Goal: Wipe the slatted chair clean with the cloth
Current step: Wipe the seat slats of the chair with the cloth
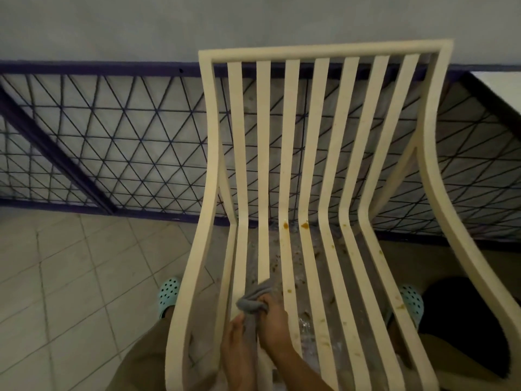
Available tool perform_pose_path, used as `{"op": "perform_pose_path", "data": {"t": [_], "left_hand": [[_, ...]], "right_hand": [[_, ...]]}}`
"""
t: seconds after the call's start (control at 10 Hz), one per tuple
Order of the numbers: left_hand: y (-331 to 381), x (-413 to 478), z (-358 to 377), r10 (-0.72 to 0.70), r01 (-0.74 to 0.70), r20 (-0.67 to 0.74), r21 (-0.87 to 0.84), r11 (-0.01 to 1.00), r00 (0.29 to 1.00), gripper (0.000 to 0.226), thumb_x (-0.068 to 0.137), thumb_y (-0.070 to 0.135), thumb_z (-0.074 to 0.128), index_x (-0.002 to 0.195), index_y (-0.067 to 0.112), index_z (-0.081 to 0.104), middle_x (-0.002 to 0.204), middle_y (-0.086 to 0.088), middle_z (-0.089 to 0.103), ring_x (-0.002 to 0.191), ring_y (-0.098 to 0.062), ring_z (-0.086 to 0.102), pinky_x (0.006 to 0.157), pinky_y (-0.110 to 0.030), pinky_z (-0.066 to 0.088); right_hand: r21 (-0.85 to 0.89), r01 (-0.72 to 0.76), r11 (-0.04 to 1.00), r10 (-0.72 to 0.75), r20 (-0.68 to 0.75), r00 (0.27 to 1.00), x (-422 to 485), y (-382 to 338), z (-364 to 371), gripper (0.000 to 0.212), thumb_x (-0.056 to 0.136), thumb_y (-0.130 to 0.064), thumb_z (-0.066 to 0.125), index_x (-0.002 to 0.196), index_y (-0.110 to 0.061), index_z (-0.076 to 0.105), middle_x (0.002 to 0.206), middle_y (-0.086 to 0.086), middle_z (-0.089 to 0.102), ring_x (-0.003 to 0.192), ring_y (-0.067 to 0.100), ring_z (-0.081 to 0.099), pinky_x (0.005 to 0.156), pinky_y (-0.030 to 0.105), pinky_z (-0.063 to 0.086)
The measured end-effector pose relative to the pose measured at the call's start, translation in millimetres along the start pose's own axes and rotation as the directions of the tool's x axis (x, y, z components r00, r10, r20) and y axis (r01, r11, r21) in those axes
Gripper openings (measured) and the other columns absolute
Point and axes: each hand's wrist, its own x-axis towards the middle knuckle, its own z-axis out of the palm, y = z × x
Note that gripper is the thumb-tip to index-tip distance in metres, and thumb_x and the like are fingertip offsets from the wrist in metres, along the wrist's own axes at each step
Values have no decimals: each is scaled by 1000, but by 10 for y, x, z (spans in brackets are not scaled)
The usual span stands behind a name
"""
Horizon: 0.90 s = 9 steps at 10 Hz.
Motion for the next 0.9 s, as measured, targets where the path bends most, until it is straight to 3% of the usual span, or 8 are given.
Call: {"op": "perform_pose_path", "data": {"t": [0.1, 0.2, 0.3, 0.4, 0.5, 0.7, 0.8, 0.9], "left_hand": [[-61, -275, -85, -32, 35, 62, -36, 999, 998, 47, 89, 52, 50, 114, 14, 61, 113, -5, 64, 97, -17, 59, 83, -31, 46], [-61, -470, -139, -50, 52, 95, -23, 998, 994, 80, 48, 74, 47, 108, 22, 60, 105, 3, 63, 93, -15, 59, 76, -35, 52], [-116, -722, -214, -101, 100, 94, 8, 995, 990, 62, 60, 71, 48, 101, 25, 60, 98, 6, 63, 83, -12, 61, 77, -29, 51], [-188, -746, -300, -158, 162, 70, -73, 984, 985, 24, 98, 31, 51, 112, 13, 61, 101, -3, 65, 87, -25, 60, 79, -28, 52], [-238, -629, -369, -152, 152, 5, 26, 988, 988, 25, 98, 11, 44, 119, 1, 52, 97, -15, 60, 86, -26, 57, 82, -32, 49], [-121, -828, -278, -65, 72, 70, -103, 992, 995, 14, 100, 17, 50, 104, 10, 62, 92, -10, 68, 79, -23, 65, 68, -33, 53], [-119, -956, -136, -137, 153, 130, -124, 980, 982, 17, 100, 22, 49, 100, 13, 63, 96, -11, 67, 86, -22, 64, 63, -30, 49], [-168, -1054, 0, -151, 174, 184, -113, 978, 971, 12, 97, 18, 53, 99, 15, 65, 102, -13, 67, 92, -26, 65, 67, -33, 51]], "right_hand": [[65, 59, 996, -58, -16, 998, -421, 99, 43, 22, 98, -11, 44, 86, -28, 52, 76, -11, 56, 67, -2, 52, 61, 10, 40], [382, -83, 920, 82, 19, 996, -639, 84, 17, 36, 98, -6, 40, 68, -13, 59, 58, -2, 55, 47, 2, 51, 50, 17, 42], [409, -118, 905, 105, 53, 993, -826, 205, 72, 41, 97, -9, 42, 60, -12, 59, 53, 4, 48, 45, 9, 47, 52, 27, 40], [204, -61, 977, 58, 21, 998, -938, 259, 69, 35, 95, -7, 43, 68, -9, 64, 67, 12, 51, 58, 14, 51, 59, 29, 43], [55, -11, 998, 1, 185, 983, -1005, 248, -90, 22, 95, -5, 44, 106, -9, 63, 94, 11, 63, 83, 17, 57, 70, 21, 42], [109, 94, 990, -111, 166, 980, -1279, 278, -536, 14, 97, -19, 49, 96, -28, 60, 90, -8, 63, 77, -2, 57, 65, 8, 40], [37, 201, 979, -202, 28, 979, -1362, 414, -691, 10, 93, -21, 56, 96, -27, 64, 110, -8, 55, 92, 5, 56, 77, 17, 42], [-70, 131, 989, -133, -24, 991, -1379, 544, -777, 13, 93, -25, 58, 102, -25, 67, 150, -1, 30, 132, 15, 38, 105, 28, 39]]}}
